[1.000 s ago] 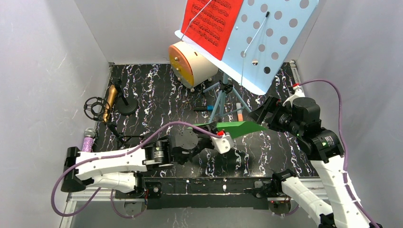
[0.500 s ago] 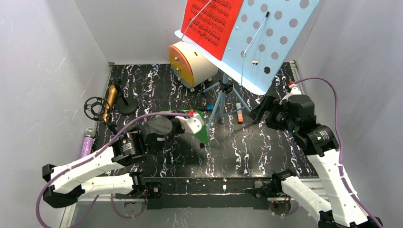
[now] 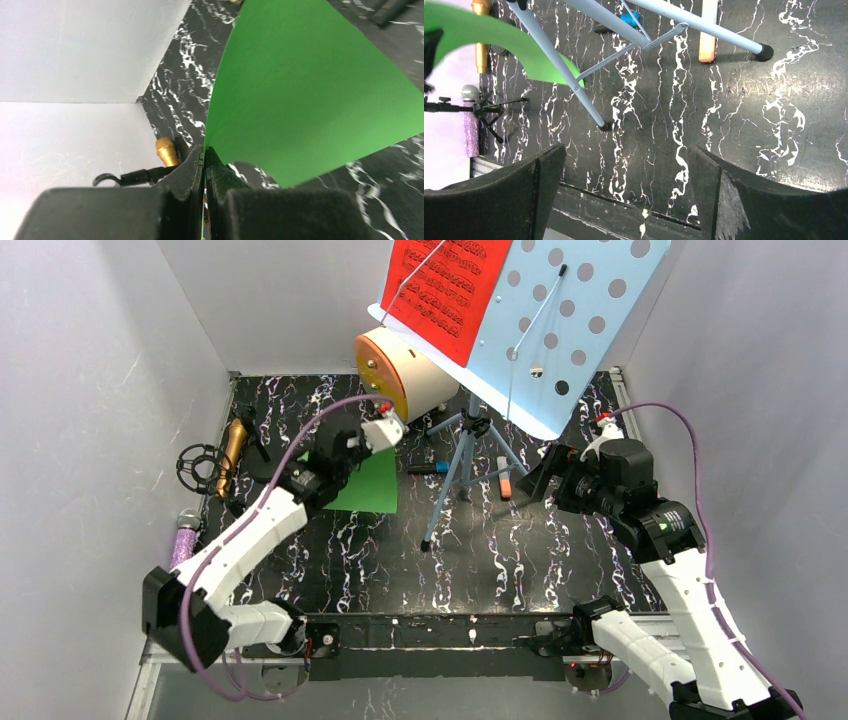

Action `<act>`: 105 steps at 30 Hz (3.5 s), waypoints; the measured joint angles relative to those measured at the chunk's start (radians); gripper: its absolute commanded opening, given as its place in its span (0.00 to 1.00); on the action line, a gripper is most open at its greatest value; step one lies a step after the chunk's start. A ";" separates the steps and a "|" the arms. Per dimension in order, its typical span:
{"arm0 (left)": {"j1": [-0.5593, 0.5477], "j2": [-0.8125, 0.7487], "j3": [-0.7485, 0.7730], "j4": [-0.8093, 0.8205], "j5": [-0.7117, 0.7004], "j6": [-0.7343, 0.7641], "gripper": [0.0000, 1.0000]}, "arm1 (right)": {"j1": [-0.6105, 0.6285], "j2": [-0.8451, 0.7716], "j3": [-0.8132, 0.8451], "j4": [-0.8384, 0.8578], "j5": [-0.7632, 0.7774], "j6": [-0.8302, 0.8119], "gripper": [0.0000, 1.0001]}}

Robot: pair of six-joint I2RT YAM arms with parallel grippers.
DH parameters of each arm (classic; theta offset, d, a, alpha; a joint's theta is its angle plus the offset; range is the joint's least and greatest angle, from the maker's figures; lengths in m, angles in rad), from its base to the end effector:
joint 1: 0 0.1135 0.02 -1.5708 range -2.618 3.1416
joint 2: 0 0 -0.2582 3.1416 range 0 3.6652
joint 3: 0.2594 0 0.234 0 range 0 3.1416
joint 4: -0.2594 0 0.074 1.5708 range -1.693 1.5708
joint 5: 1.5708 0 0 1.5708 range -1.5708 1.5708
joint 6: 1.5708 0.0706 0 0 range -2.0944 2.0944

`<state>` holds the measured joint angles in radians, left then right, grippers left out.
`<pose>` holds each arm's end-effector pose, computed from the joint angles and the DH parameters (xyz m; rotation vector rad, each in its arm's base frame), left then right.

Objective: Pack up the instrument practice props
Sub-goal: Place the sheet music at the center of the board, then adjust the music stand at the center of the board.

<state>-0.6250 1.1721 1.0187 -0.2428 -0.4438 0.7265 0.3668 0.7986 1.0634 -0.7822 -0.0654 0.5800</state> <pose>0.2444 -0.1390 0.3230 0.9851 1.6942 0.5021 0.1551 0.0645 0.3441 0.1882 2.1437 0.6330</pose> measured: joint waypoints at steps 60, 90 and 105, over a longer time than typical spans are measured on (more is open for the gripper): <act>0.152 0.109 -0.588 0.576 0.274 0.264 0.00 | 0.000 -0.082 -0.175 0.083 0.013 -0.061 0.99; 0.152 -0.076 -0.492 0.476 0.329 0.069 0.83 | 0.000 -0.053 -0.247 0.261 -0.106 -0.110 0.99; 0.152 -0.169 -0.339 0.323 0.465 -0.380 0.98 | 0.000 -0.078 -0.353 0.407 -0.079 -0.108 0.99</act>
<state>-0.4732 1.0031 0.6796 0.0807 0.0216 0.3462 0.3668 0.7208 0.7101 -0.3752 -0.1444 0.4725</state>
